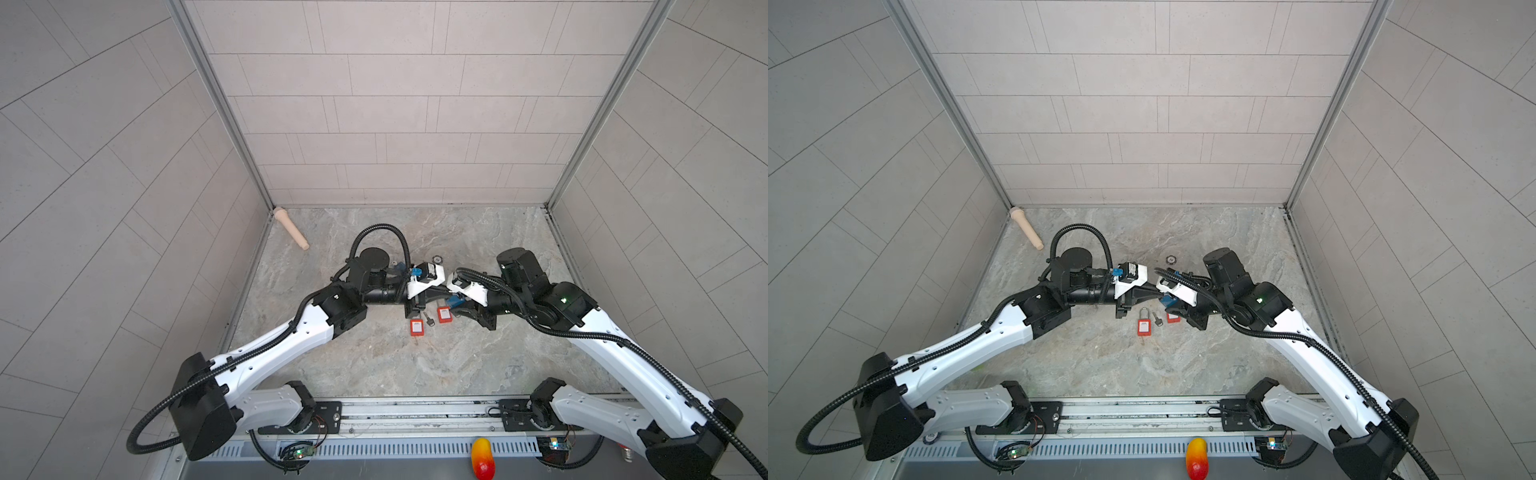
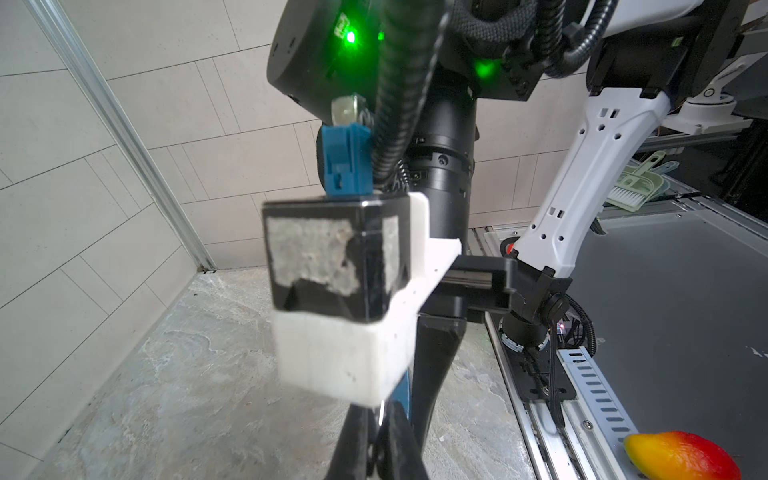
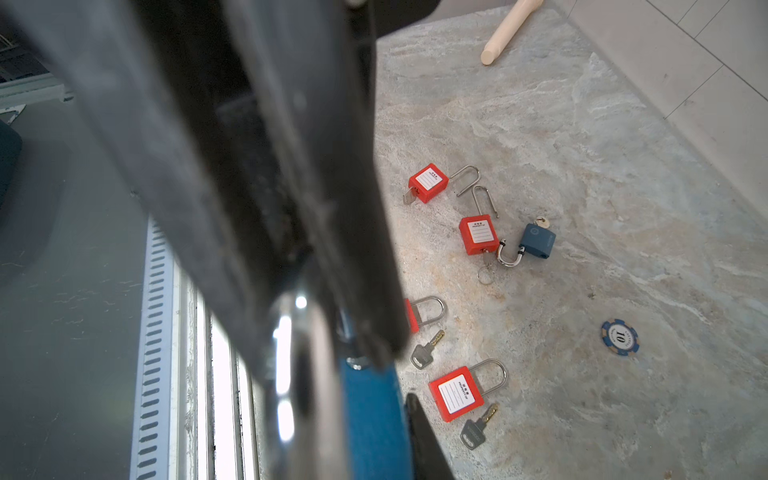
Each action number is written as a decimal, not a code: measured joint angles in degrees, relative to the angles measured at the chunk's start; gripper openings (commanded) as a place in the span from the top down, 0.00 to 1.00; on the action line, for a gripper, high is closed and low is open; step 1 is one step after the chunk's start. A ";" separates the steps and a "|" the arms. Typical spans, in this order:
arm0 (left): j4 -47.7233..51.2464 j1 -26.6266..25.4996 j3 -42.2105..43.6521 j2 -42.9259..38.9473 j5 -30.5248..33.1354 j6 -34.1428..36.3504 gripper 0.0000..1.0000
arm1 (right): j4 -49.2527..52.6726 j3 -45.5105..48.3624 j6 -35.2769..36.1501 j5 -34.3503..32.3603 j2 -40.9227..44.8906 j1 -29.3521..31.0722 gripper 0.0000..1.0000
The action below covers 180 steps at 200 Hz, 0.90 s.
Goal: Lock with the key
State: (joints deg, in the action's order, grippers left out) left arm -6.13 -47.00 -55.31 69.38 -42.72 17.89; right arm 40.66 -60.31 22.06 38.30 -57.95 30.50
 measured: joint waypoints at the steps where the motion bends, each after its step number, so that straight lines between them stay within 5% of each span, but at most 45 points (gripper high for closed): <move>1: 0.02 0.02 0.00 -0.04 0.00 0.00 1.00 | -0.02 0.00 0.00 0.04 0.02 -0.04 1.00; 150: -3.19 2.75 0.28 1.70 -4.72 -7.52 1.00 | 2.12 -0.61 1.01 1.14 1.95 -2.29 1.00; 167: -5.16 3.45 1.09 1.70 -5.46 -10.10 1.00 | 2.01 -0.63 1.05 1.05 2.43 -2.29 0.90; 180: -6.99 3.93 1.64 1.70 -5.79 -12.26 1.00 | 1.97 -0.61 0.81 0.83 3.28 -2.29 0.71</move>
State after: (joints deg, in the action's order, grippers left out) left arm -13.13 -43.07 -53.67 71.09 -48.51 5.63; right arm 42.63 -60.93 22.87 39.13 -54.68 28.21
